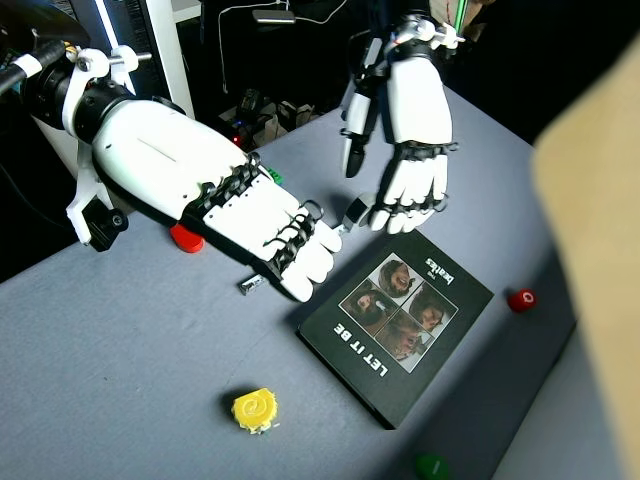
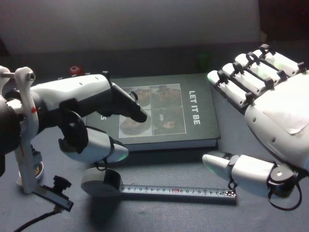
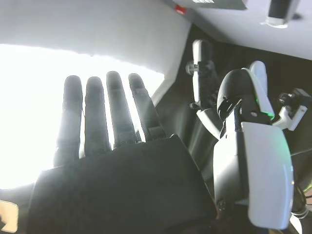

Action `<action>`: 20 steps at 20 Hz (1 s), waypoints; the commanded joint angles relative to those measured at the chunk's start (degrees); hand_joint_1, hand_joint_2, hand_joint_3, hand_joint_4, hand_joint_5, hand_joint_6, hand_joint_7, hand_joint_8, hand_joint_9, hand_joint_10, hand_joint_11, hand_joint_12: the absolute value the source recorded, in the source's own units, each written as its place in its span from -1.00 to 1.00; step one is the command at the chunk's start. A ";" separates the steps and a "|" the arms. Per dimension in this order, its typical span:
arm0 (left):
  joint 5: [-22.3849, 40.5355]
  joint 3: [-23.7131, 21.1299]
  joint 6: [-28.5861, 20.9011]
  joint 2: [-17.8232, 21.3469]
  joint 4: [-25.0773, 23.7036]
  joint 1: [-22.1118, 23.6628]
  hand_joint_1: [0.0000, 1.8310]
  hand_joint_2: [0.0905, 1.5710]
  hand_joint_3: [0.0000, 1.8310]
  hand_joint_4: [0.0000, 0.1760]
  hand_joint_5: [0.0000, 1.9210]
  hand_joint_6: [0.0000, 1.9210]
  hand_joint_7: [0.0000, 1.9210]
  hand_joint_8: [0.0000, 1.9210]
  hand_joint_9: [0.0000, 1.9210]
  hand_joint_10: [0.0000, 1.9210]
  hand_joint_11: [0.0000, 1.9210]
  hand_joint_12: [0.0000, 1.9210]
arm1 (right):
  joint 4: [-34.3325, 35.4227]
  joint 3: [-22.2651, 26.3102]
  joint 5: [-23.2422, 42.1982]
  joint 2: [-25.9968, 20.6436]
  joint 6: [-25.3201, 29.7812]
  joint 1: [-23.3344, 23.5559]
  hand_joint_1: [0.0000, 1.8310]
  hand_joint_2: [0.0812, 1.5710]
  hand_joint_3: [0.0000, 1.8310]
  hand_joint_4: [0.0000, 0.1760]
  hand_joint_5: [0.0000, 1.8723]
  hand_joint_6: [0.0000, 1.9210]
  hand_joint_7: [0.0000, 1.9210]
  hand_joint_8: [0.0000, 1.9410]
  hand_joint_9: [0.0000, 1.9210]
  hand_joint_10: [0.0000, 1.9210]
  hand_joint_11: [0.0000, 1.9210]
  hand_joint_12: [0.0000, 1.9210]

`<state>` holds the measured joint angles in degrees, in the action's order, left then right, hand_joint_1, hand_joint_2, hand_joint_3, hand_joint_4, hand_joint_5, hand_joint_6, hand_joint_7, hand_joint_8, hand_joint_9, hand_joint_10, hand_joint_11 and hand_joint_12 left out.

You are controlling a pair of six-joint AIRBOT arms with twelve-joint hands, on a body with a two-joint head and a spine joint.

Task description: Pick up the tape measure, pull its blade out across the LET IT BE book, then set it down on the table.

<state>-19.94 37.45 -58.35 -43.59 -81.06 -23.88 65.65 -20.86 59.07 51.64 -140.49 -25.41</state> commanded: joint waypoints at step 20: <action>8.21 4.94 41.10 -0.08 38.62 1.33 0.34 0.33 -1.00 -1.00 -0.28 -1.00 -0.34 -0.99 -0.46 -1.00 -0.70 -0.40 | 2.98 -0.35 13.17 8.58 -5.06 3.14 -0.96 0.43 -0.99 -1.00 -0.96 -1.00 -0.88 -1.00 -0.92 -1.00 -1.00 -0.63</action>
<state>-16.19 42.41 -16.36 -43.77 -41.10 -23.20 74.59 -21.41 69.04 60.49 -145.58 -23.03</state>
